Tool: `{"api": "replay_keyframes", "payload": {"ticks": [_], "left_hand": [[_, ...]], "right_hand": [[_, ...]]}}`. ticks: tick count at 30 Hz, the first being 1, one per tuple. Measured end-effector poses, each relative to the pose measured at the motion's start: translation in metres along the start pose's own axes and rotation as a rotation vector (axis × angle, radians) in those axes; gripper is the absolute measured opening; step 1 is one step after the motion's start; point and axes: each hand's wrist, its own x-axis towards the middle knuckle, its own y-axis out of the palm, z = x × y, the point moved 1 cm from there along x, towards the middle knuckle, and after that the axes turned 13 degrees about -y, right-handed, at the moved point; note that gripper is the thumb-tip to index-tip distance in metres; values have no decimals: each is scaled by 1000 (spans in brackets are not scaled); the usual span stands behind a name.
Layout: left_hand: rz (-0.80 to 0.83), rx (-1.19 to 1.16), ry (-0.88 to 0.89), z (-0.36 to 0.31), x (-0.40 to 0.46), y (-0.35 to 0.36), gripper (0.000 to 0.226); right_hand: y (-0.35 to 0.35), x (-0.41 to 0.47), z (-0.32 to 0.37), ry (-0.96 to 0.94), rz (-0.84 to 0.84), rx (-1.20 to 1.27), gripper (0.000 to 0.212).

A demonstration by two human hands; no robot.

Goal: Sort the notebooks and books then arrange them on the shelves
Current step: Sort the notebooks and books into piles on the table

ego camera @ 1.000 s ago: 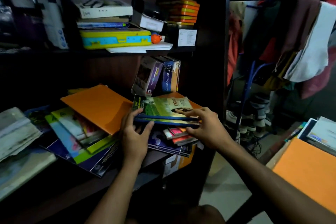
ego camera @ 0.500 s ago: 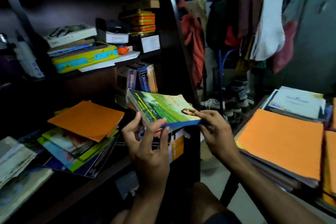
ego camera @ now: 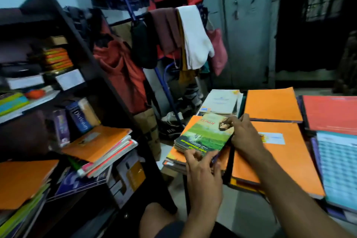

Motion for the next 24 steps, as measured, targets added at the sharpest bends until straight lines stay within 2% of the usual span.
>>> {"api": "replay_keyframes", "payload": {"ticks": [4,9,12,15,17,19,24], "left_hand": [[34,159,69,-2,2,5,33],[82,327,89,-10,12,2,31],[84,390,55,-11,22,4,47],[98,550,78,-16,31,8,64],[140,602,130,-16,33,10,51],[97,581,196,-18,34,6,37],[-61,488,398,-40,29,21,42]], "right_hand": [[-3,8,-3,52,-2,142,44],[-4,16,0,-31,0,317,45],[-9,17,0,-51,138,284,44],[-16,17,-2,-85,247,267,38],[-25,19,-3,-76,245,273,37],[-36,19,-1,-60,243,276,38],[-70,18,-7,-64,353,159,37]]}}
